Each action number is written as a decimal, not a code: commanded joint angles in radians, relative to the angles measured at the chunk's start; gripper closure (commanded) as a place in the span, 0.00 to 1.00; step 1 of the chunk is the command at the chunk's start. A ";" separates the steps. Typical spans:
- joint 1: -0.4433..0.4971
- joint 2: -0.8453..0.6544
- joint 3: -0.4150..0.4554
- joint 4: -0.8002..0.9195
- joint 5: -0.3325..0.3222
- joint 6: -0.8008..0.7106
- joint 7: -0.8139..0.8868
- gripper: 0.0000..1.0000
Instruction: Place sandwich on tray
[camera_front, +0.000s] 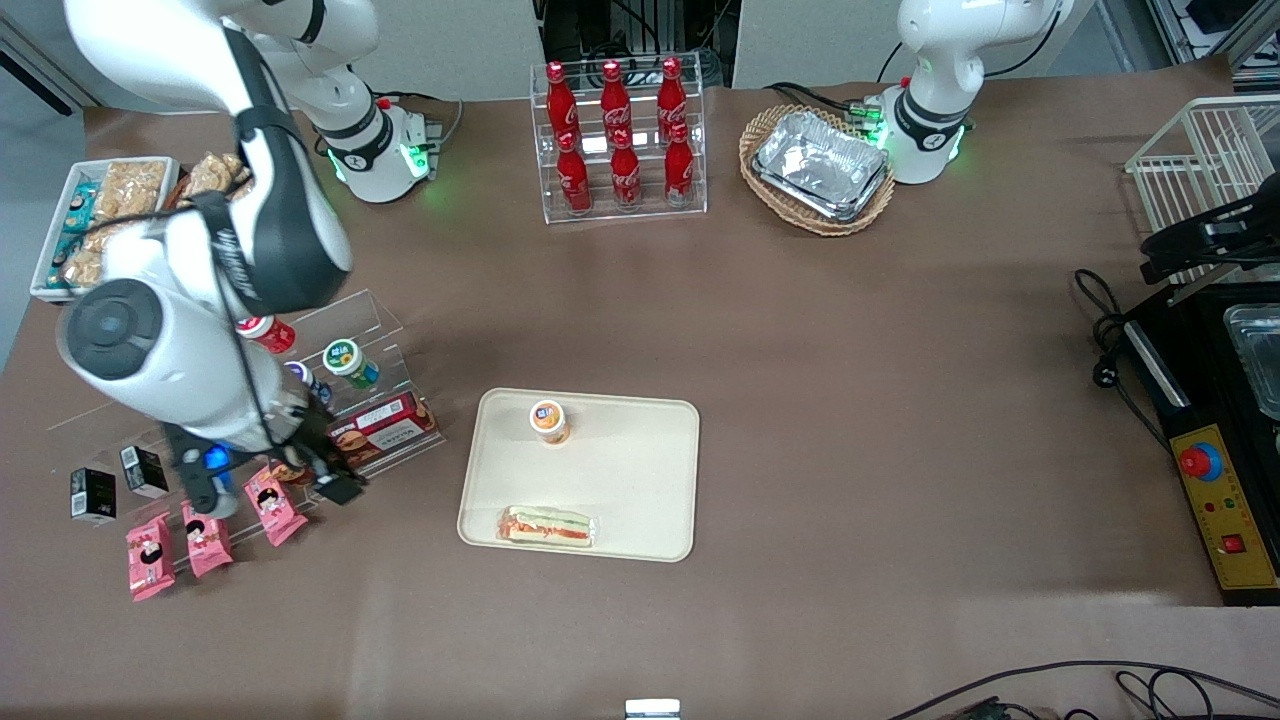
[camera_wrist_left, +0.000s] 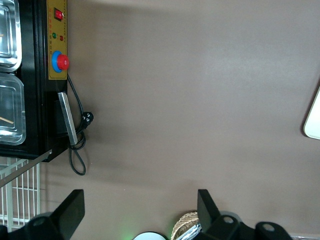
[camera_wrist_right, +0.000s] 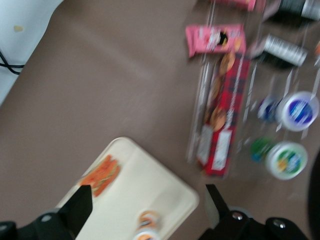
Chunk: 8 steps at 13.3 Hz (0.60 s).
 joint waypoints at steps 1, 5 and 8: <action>-0.052 -0.090 0.007 -0.058 -0.083 -0.049 -0.304 0.00; -0.176 -0.176 0.010 -0.133 -0.074 -0.049 -0.683 0.00; -0.235 -0.269 0.010 -0.242 -0.071 -0.038 -0.816 0.00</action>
